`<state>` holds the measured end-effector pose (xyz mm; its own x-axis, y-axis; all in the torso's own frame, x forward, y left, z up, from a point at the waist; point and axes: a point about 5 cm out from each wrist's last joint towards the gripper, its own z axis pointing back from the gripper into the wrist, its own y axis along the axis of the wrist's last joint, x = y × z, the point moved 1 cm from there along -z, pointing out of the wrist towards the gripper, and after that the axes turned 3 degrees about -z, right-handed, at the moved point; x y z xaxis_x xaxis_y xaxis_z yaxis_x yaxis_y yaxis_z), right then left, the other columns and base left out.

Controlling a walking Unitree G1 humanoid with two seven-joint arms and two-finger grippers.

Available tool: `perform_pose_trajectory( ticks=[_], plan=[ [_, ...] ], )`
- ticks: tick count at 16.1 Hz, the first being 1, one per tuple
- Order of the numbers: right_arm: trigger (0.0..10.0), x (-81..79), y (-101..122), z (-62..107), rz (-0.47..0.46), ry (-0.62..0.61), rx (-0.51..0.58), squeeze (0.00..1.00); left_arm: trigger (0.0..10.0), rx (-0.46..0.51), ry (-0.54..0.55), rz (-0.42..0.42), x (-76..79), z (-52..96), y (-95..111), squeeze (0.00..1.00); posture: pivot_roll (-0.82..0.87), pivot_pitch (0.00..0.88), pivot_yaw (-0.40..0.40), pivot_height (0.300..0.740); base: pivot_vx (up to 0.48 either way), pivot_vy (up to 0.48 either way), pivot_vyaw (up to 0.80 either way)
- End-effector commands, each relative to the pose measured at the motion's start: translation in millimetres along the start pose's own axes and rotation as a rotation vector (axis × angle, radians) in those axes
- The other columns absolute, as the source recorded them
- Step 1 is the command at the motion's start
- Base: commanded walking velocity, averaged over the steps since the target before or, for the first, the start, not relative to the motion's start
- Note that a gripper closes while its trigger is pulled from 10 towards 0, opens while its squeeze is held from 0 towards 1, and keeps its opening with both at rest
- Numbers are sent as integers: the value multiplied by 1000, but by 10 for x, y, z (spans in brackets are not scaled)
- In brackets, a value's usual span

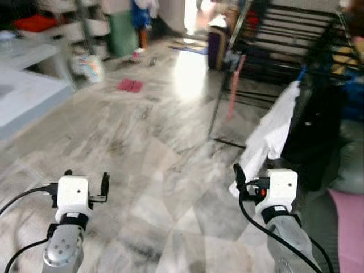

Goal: Hang hanger

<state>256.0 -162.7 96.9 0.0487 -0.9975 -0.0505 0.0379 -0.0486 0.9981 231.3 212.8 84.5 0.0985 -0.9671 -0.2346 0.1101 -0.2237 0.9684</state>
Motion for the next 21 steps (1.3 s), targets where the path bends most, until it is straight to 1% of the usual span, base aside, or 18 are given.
perform_pose_trajectory(
  ticks=[1,5,7,8,16,21],
  plan=[
    [10000,41,7,14,6,-8,3,0,10000,0,-11,-4,18,8,4,0,100,32,-29,740,0,0,0],
    [10000,6,8,-12,12,16,3,0,10000,-11,7,6,-6,14,-1,0,107,29,-34,740,0,0,0],
    [10000,-14,12,-22,28,34,6,0,10000,-16,6,19,-19,15,-4,0,108,29,-34,740,0,0,800],
    [10000,-15,10,-21,18,32,6,0,10000,-15,-11,29,-10,18,-1,0,108,29,-34,740,0,0,800],
    [10000,-25,23,-15,15,51,11,0,10000,-2,16,2,-12,-6,17,0,99,34,-35,740,0,0,800],
    [10000,-51,40,-41,13,62,19,0,10000,5,16,4,-4,-31,22,0,100,31,-35,740,0,0,800]
  ],
)
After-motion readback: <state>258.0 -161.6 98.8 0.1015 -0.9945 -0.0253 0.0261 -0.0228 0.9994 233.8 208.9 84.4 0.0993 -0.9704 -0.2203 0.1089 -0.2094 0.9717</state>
